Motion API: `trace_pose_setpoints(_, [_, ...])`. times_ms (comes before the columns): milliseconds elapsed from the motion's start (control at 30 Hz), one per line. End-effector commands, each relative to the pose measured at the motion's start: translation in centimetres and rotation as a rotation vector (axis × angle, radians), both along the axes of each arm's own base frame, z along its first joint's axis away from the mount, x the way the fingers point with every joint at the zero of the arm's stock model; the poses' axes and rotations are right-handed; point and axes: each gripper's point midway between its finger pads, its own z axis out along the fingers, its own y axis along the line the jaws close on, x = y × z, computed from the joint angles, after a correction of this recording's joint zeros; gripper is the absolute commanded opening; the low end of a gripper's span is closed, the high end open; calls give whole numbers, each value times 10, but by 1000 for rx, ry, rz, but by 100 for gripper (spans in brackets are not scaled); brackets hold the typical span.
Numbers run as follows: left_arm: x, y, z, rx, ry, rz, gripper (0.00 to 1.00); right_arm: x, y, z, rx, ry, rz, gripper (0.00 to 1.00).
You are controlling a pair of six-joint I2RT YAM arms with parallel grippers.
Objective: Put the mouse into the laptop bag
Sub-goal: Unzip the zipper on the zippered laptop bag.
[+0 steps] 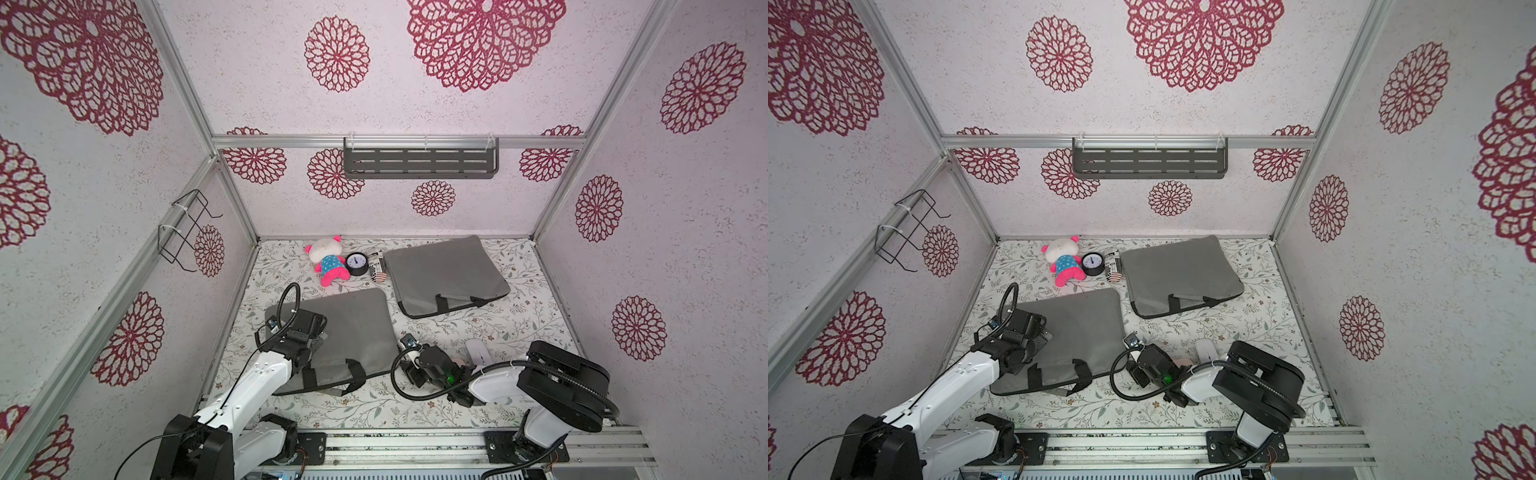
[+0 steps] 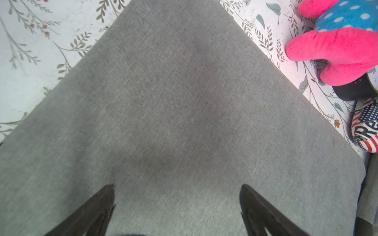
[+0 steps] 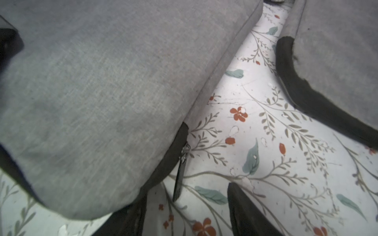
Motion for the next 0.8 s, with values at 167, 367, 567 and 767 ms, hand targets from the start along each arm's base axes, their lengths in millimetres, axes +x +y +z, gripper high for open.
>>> trace_pose_setpoints(167, [0,20,-12,0,42,29,98,3,-8,-12,-39,-37,-20,48])
trace_pose_setpoints(367, [6,24,-11,-26,48,15,98,4,-7,-10,-28,-56,-18,37])
trace_pose_setpoints(567, [4,22,1,-41,21,4,98,13,1,-5,-38,-75,-21,37])
trace_pose_setpoints(767, [-11,5,19,-130,9,-27,98,11,4,-1,-25,-73,1,13])
